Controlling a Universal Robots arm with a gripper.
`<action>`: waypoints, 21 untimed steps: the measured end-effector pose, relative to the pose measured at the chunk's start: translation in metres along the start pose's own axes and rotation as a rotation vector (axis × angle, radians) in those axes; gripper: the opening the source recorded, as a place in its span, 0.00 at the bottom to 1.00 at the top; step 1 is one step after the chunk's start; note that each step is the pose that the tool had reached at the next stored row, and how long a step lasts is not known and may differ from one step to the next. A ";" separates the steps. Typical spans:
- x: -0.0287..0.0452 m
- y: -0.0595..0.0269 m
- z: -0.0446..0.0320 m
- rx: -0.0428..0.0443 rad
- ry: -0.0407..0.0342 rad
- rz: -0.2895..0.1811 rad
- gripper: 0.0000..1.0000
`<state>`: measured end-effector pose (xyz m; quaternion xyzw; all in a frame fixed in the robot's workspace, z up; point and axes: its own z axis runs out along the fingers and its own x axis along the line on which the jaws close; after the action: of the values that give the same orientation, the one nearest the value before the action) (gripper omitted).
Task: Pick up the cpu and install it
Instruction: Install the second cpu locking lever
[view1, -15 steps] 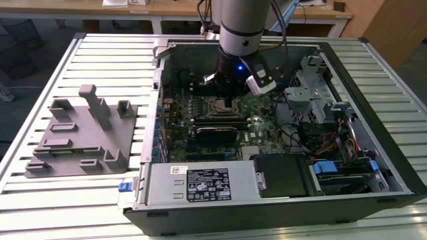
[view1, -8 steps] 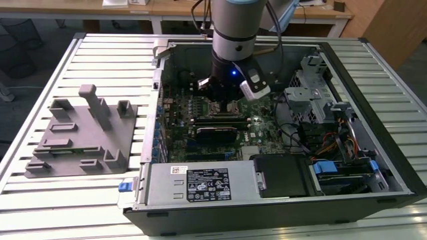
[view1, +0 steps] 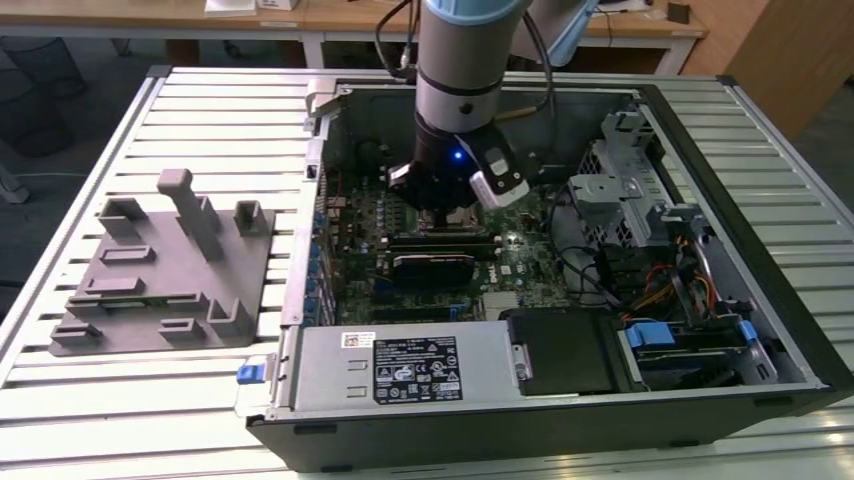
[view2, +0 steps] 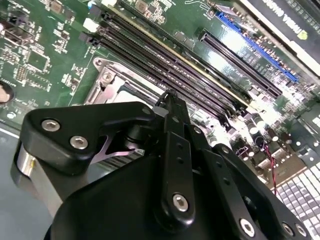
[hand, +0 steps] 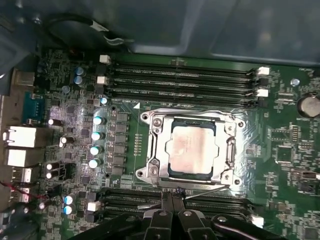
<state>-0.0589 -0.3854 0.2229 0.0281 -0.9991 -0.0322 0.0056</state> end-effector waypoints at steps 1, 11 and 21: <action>0.0002 -0.0001 0.0015 -0.0001 0.0002 0.000 0.11; 0.0050 -0.0046 0.0118 -0.0304 -0.0010 0.000 0.11; 0.0081 -0.0176 0.0150 -0.0799 -0.0039 -0.001 0.11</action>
<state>-0.0662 -0.4025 0.2069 0.0282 -0.9970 -0.0722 0.0048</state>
